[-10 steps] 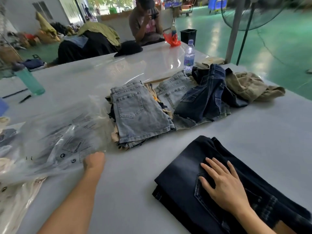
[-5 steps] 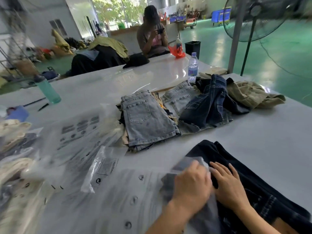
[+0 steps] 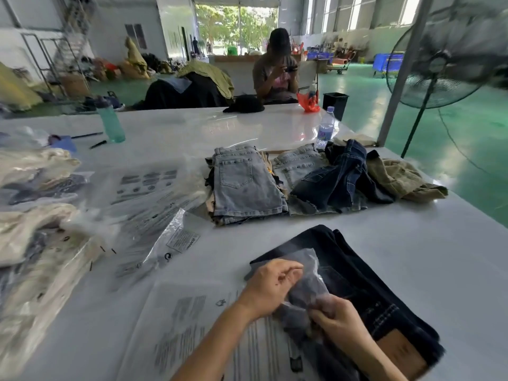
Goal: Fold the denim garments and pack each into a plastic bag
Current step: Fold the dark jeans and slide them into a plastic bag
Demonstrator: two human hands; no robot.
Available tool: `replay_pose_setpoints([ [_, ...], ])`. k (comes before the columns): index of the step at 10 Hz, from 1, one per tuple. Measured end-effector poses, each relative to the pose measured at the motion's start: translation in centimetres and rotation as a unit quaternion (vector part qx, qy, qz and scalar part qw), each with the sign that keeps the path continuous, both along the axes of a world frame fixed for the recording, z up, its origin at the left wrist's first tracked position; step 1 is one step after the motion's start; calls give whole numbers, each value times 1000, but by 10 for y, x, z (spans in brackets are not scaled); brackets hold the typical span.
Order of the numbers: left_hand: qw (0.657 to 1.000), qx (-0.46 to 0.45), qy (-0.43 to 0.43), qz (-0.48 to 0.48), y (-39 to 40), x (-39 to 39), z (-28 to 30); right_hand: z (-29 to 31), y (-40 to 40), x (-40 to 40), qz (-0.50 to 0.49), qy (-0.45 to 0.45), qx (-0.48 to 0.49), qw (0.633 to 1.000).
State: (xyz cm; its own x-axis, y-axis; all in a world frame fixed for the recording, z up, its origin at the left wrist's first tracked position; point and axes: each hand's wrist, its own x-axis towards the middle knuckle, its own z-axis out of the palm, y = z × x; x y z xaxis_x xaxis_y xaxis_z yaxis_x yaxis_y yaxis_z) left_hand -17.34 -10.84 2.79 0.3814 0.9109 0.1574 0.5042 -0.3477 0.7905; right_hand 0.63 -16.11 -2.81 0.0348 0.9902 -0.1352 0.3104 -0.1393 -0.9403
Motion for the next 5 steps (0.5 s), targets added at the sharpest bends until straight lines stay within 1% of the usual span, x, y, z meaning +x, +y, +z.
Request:
replay_pose_setpoints([
  [1, 985, 67, 107, 118, -10, -50, -21, -2, 10, 2, -117, 44, -3, 992],
  [2, 905, -59, 366, 210, -39, -108, -61, -4, 14, 11, -179, 124, -44, 975],
  [3, 885, -203, 395, 141, -76, -141, -89, -4, 13, 12, -165, 148, -77, 972],
  [4, 887, -141, 404, 171, -89, -174, -94, 2, 13, 10, -118, 126, -89, 981],
  [5, 901, -39, 343, 261, -97, -183, -74, 5, 16, 7, -93, 74, -75, 990],
])
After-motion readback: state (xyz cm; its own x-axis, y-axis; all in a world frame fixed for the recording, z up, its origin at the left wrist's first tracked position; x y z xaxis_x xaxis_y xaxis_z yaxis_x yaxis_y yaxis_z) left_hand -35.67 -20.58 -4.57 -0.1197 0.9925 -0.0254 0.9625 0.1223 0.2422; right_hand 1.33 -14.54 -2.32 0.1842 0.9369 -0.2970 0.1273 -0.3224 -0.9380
